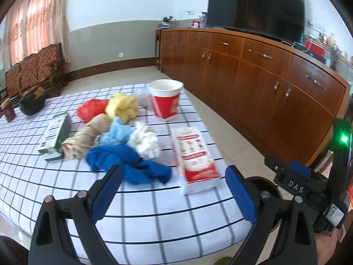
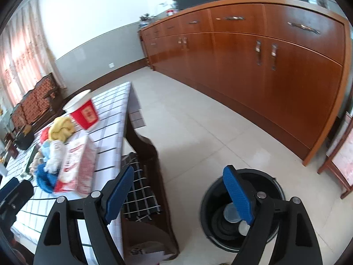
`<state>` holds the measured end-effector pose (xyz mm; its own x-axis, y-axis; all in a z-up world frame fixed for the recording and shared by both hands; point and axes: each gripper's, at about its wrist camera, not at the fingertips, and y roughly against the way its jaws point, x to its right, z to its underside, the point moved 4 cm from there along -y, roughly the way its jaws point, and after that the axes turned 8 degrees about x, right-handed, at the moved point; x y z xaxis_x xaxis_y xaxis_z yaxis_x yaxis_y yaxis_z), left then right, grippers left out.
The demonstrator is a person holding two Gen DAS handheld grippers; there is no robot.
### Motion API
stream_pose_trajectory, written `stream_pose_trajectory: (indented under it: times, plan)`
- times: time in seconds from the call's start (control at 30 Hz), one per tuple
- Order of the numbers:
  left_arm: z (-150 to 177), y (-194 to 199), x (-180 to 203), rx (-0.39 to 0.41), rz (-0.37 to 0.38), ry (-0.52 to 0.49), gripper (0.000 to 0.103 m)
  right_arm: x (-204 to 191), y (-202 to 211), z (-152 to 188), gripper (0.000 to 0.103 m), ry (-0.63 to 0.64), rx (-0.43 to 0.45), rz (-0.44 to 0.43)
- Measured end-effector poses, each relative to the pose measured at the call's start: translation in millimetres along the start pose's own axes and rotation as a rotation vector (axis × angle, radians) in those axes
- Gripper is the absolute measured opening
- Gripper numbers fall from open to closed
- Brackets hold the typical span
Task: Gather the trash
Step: 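Move both tools back over the table toward the milk carton and blue towel, then grasp the blue towel with the left tool while the right tool grasps the milk carton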
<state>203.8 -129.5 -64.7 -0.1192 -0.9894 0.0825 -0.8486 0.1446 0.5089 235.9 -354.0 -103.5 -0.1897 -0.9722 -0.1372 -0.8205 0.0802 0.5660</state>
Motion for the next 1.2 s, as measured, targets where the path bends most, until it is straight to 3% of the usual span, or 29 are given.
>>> stream_pose_trajectory:
  times: [0.7,1.2]
  plan:
    - [13.4,-15.7,-67.9,-0.037,-0.105,0.053,0.095,-88.5,-15.3,0.6,0.085,0.107,-0.022,-0.104]
    - [22.6,-46.8,-74.8,-0.093,-0.097,0.043,0.095,-117.8,-28.0,0.5,0.085,0.120,-0.037,-0.135]
